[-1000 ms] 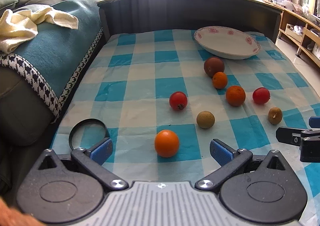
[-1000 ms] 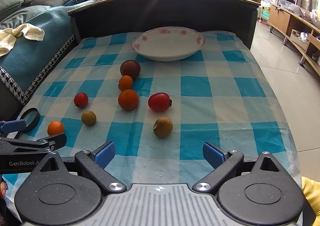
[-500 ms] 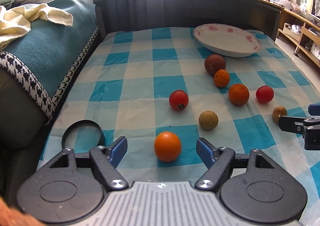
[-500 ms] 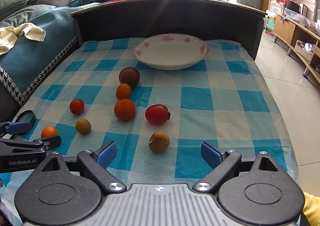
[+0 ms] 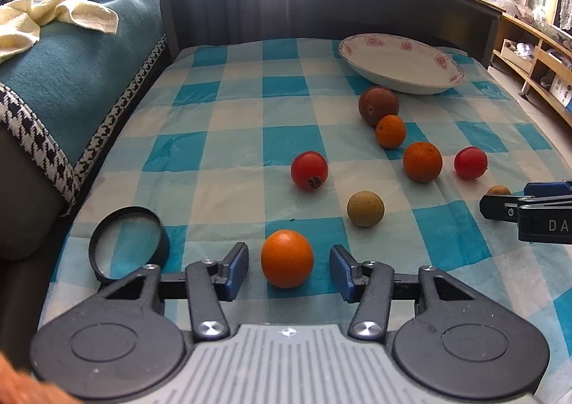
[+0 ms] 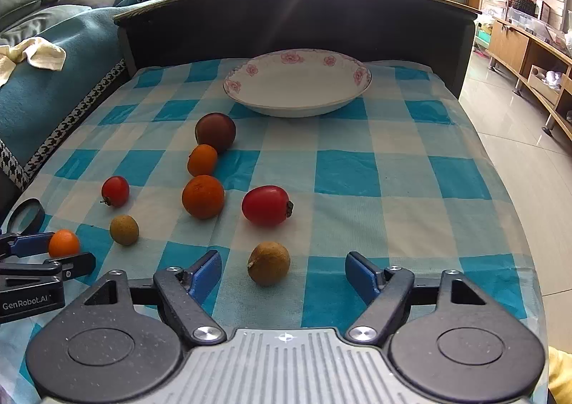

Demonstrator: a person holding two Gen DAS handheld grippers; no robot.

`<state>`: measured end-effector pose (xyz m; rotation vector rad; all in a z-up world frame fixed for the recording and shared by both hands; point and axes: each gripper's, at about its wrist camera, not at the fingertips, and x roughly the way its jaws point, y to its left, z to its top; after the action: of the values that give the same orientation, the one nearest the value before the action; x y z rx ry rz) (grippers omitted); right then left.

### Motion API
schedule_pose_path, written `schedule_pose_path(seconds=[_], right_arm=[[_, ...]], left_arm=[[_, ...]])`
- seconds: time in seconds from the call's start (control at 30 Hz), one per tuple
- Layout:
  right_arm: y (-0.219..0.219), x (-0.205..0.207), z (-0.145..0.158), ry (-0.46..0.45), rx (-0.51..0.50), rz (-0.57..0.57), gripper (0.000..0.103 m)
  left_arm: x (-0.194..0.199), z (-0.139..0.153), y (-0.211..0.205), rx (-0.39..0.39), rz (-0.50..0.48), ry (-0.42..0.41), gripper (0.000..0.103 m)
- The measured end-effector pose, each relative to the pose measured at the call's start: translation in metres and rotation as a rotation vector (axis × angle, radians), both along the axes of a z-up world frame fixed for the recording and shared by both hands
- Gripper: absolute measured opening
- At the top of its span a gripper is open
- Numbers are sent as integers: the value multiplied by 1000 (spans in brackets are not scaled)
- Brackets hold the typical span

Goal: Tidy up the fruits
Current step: 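Grasp the orange with the left gripper while the right gripper grasps a brown kiwi, then carry both fruits over the white plate and open both grippers to drop them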

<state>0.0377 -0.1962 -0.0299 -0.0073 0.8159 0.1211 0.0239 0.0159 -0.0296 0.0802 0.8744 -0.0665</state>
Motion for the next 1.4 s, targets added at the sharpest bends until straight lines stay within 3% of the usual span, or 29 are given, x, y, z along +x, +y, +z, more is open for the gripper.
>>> schedule_pose_path(seconds=[0.27, 0.37, 0.4, 0.47, 0.77, 0.87, 1.4], right_arm=[[4, 5, -4, 3, -28, 19, 40], [4, 5, -3, 2, -23, 39, 29], [5, 5, -3, 3, -21, 44, 25], [5, 3, -2, 2, -18, 53, 20], [5, 1, 0, 9, 10, 68, 20], [6, -1, 5, -6, 20, 80, 20], [-6, 47, 49, -66, 119, 42, 20]], left_arm=[[-1, -1, 0, -10, -11, -15, 59], [-1, 1, -1, -35, -16, -10, 52], [0, 2, -1, -36, -18, -6, 42], [0, 3, -1, -24, -20, -3, 39], [1, 8, -5, -31, -37, -15, 38], [6, 16, -11, -68, -57, -23, 38], [90, 56, -58, -142, -155, -100, 39]])
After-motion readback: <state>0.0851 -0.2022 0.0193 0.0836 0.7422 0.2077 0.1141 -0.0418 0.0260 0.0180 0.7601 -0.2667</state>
